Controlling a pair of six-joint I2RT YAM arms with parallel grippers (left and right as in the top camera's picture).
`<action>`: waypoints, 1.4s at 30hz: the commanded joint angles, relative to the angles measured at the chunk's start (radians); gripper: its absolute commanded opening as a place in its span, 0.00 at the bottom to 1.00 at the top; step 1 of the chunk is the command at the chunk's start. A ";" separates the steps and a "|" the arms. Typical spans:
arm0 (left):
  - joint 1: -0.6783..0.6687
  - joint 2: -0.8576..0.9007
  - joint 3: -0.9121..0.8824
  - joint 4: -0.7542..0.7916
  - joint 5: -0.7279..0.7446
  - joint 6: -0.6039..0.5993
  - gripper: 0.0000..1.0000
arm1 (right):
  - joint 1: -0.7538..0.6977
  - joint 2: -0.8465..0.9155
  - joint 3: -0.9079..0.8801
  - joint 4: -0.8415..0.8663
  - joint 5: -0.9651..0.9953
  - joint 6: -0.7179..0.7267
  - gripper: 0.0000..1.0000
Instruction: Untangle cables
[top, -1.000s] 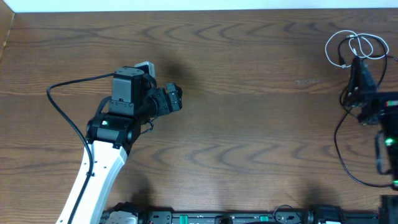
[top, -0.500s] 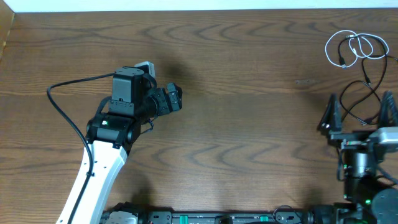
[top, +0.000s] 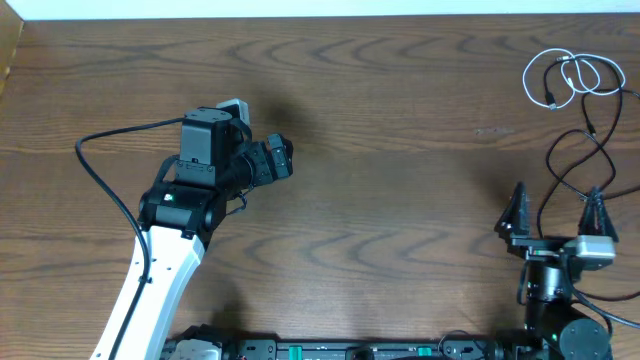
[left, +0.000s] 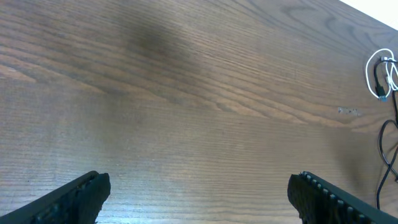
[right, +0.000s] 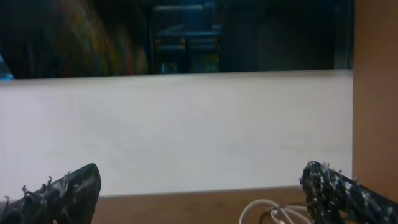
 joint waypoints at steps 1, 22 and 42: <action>0.003 0.000 0.019 -0.001 -0.013 0.013 0.97 | 0.014 -0.009 -0.029 -0.010 -0.010 0.003 0.99; 0.003 0.000 0.019 -0.001 -0.013 0.014 0.96 | 0.013 -0.003 -0.070 -0.379 -0.066 0.074 0.99; 0.003 0.000 0.019 -0.044 -0.029 0.037 0.96 | 0.013 -0.003 -0.070 -0.379 -0.066 0.074 0.99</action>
